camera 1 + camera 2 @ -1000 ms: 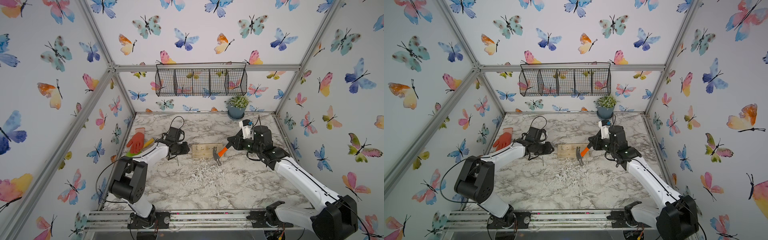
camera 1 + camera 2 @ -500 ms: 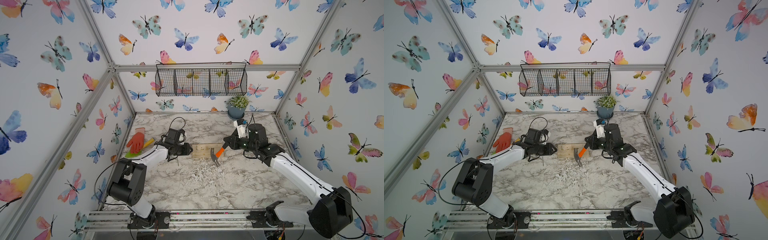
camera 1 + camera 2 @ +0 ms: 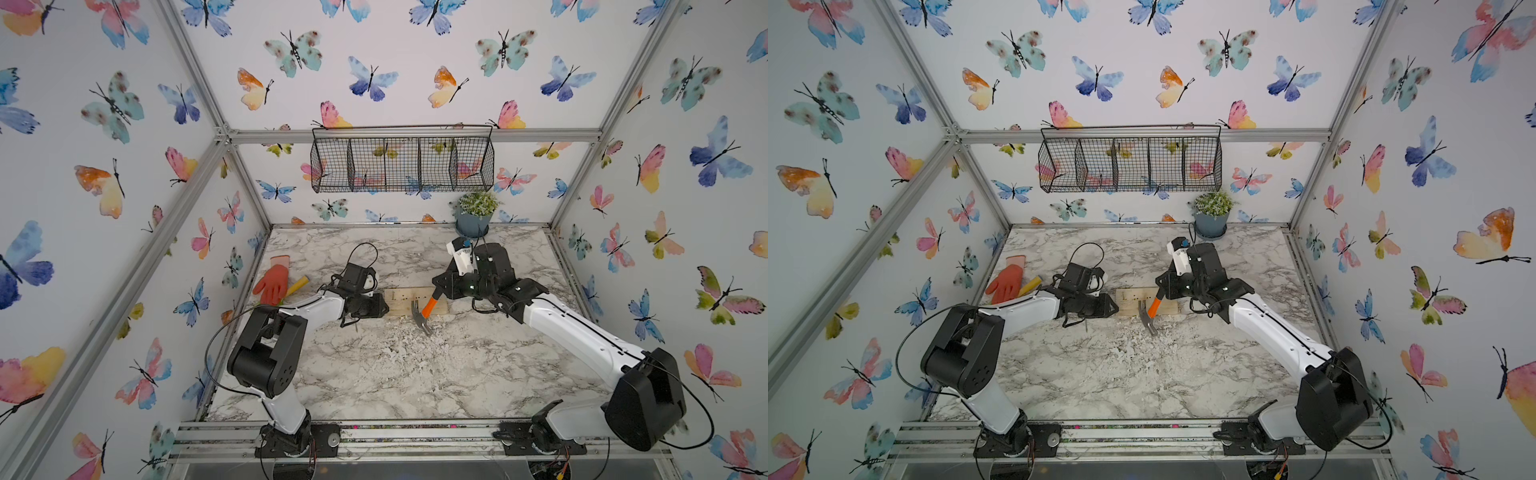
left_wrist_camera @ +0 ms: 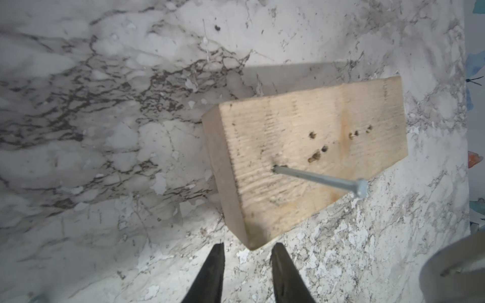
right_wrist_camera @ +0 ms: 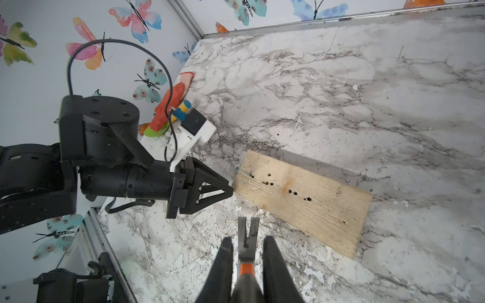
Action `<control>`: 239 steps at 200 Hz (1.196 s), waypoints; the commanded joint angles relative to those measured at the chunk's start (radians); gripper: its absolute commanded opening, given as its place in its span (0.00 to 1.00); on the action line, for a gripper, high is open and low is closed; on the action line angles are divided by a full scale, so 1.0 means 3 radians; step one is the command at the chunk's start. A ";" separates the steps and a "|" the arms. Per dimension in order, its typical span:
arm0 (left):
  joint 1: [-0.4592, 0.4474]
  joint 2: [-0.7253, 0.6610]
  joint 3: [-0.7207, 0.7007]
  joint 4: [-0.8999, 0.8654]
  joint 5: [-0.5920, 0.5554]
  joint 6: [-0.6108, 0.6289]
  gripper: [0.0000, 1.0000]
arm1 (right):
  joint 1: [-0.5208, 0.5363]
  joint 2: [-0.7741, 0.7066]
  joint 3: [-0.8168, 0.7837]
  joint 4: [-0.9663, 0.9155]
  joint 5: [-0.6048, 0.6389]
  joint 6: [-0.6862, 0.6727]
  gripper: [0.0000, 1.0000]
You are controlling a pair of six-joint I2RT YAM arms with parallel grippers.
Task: Use a claw hammer to pull out a nail
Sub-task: Remove the nail from the mounting plate.
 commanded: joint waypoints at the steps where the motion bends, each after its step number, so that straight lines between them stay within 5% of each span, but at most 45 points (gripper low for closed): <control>1: -0.0008 0.0092 -0.0020 -0.0047 -0.0094 -0.0021 0.32 | 0.0074 0.0081 0.0283 0.0000 0.0092 -0.0129 0.03; 98: 0.0021 -0.0197 -0.0009 0.0004 -0.0080 -0.0093 0.33 | 0.0273 0.0498 0.0694 -0.0151 0.0323 -0.0372 0.03; 239: 0.0023 0.0157 -0.0085 0.0045 -0.0216 -0.0129 0.33 | 0.0384 0.1043 0.1201 -0.0290 0.0371 -0.0521 0.03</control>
